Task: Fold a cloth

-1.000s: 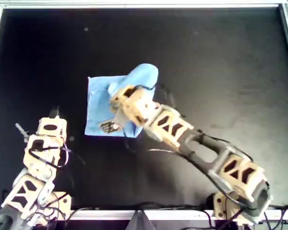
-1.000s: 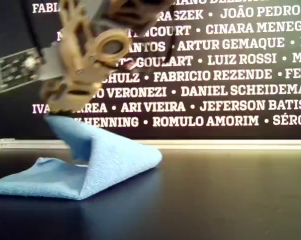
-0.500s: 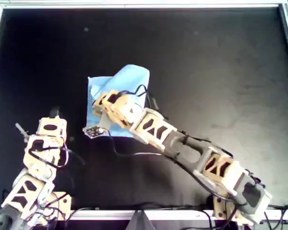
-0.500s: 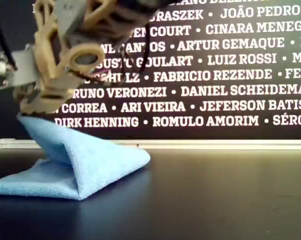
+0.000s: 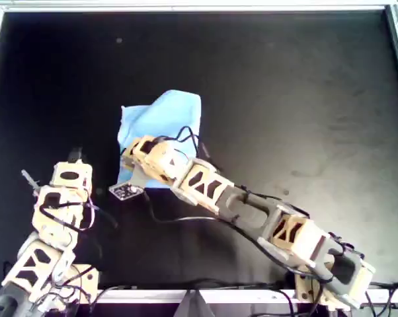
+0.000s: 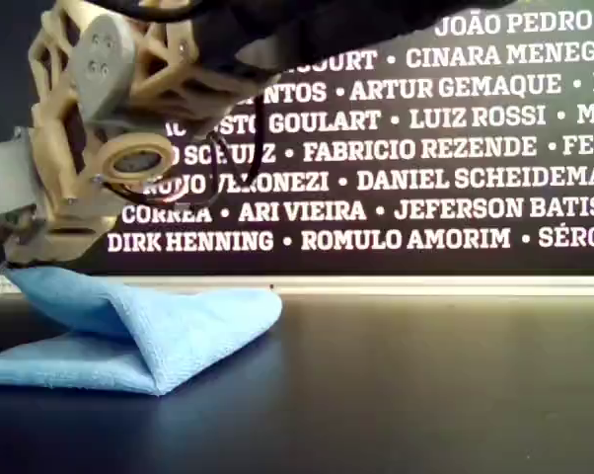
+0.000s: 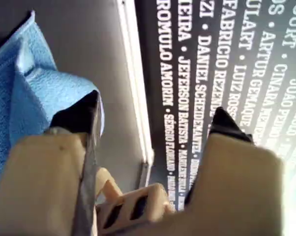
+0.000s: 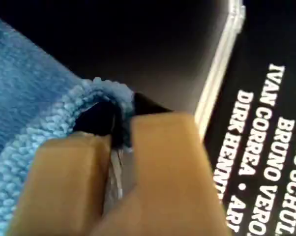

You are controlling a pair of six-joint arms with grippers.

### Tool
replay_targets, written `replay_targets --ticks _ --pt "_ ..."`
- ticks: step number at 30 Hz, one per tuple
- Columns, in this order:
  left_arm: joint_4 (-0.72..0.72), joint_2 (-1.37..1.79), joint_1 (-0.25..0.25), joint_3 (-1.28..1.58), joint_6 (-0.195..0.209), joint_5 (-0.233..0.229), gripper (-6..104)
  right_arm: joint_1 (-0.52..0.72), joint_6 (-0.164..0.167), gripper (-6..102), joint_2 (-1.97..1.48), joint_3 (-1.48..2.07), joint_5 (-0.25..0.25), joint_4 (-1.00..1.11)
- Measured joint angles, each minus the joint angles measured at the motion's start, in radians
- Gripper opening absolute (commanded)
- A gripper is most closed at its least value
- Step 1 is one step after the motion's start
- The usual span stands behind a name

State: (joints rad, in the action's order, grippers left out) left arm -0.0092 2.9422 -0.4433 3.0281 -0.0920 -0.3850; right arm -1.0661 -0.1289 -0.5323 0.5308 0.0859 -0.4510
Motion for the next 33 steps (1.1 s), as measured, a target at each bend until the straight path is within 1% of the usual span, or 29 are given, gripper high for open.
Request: replay_targets --ticks 3,4,11,14,17,18,20,21,23,24,26,27,29,30,32,33 --pt "0.0 0.0 0.0 0.0 0.0 0.0 79 0.0 0.0 44 0.009 0.0 0.0 0.0" --pt "0.0 0.0 0.0 0.0 0.0 0.0 79 0.0 0.0 46 0.009 0.0 0.0 0.0" --pt "0.0 0.0 0.0 0.0 0.0 0.0 79 0.0 0.006 47 0.009 0.0 0.0 0.0" --pt "0.0 0.0 0.0 0.0 -0.002 0.0 79 0.015 0.006 43 0.009 0.0 -0.012 0.0" --pt "0.0 0.0 0.0 0.0 -0.002 0.0 79 0.092 0.008 32 0.002 0.0 0.0 0.0" --pt "0.0 0.0 0.0 0.0 -0.002 0.0 79 0.13 0.006 27 -0.012 0.0 0.012 0.0" --pt "0.0 0.0 0.0 0.0 -0.002 0.0 79 0.206 0.006 18 -0.054 0.002 0.054 0.0" --pt "0.0 0.0 0.0 0.0 -0.002 0.0 79 0.244 0.006 16 -0.084 0.002 0.086 0.0" --pt "0.0 0.0 0.0 0.0 -0.002 0.0 79 0.314 0.006 11 -0.152 0.0 0.17 0.0" --pt "0.0 0.0 0.0 0.0 -0.002 -0.002 79 0.339 0.008 10 -0.186 0.0 0.225 0.0" --pt "0.0 0.0 0.006 0.0 -0.002 -0.023 79 0.376 0.017 10 -0.258 0.0 0.313 -0.003" --pt "0.0 0.0 0.018 0.0 -0.002 -0.044 79 0.385 0.026 10 -0.291 0.005 0.337 -0.008" --pt "0.0 0.0 0.051 0.0 -0.002 -0.095 79 0.396 0.064 9 -0.376 0.044 0.387 -0.028" --pt "0.0 0.0 0.067 0.0 -0.002 -0.121 79 0.396 0.092 9 -0.423 0.075 0.402 -0.041" --pt "0.0 0.0 0.087 0.0 -0.002 -0.167 79 0.397 0.146 9 -0.532 0.16 0.417 -0.064" --pt "0.0 0.0 0.089 0.0 -0.002 -0.184 79 0.397 0.163 9 -0.591 0.215 0.425 -0.069"
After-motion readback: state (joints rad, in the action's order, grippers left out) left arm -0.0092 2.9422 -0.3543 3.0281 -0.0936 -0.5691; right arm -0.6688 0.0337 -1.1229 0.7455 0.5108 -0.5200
